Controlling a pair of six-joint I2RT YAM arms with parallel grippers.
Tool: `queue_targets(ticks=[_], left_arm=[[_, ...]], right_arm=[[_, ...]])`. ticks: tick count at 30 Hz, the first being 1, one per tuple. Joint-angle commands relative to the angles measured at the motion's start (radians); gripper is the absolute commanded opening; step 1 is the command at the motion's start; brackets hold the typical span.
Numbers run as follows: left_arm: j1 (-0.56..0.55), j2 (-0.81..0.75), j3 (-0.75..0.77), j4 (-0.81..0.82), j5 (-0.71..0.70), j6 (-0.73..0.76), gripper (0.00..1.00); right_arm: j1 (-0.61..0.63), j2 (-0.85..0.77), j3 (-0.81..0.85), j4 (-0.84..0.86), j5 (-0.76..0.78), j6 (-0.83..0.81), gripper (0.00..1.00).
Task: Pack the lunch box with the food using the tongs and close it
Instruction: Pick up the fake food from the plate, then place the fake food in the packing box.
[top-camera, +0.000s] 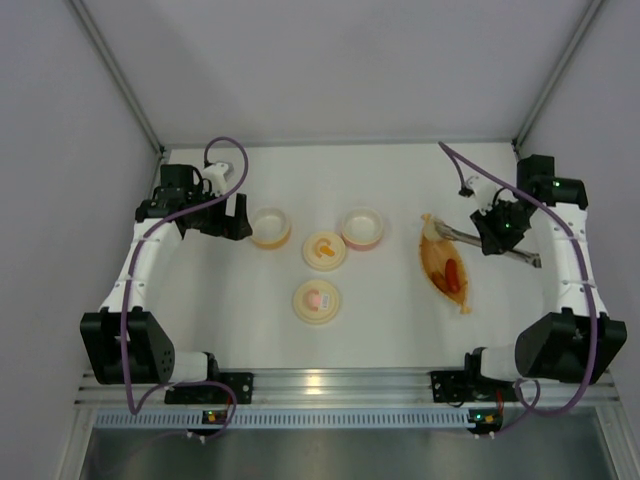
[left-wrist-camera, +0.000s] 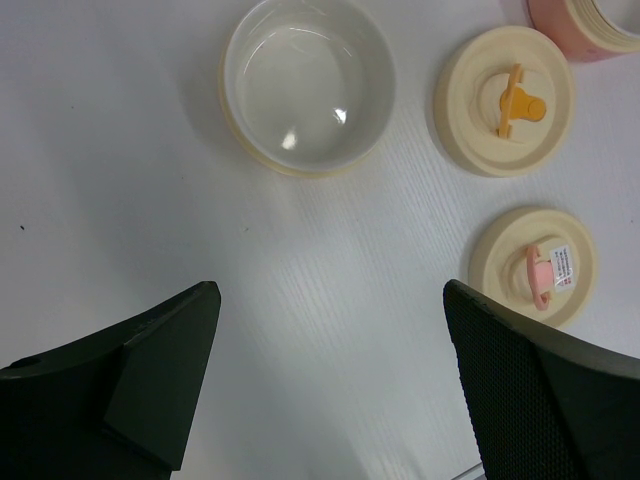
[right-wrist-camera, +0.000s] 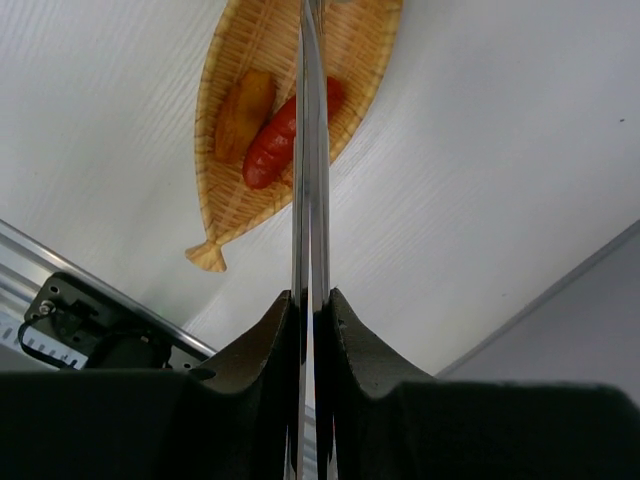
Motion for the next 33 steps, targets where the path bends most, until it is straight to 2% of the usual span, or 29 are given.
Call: queue_targets(ticks=[1,6,15,24,33], left_arm=[[-0.001,-0.006,0.032,-0.007,0.017,-0.001,0.98],[0.000,-0.001,0.034,-0.006,0.018,-0.001,0.98],[0.000,0.007,0.031,-0.009,0.007,0.004,0.98],[0.000,0.008,0.019,-0.009,-0.014,0.010,0.98],[0.000,0.022,0.011,-0.004,-0.005,0.002,0.98]], right_arm=[[-0.001,-0.002,0.108,-0.096,-0.078,0.019,0.00],[0.018,0.054,0.188,-0.115,-0.118,0.057,0.00],[0.216,0.169,0.319,-0.076,-0.144,0.171,0.00],[0.364,0.251,0.344,-0.055,-0.123,0.206,0.00],[0.412,0.347,0.389,-0.029,-0.088,0.232,0.00]])
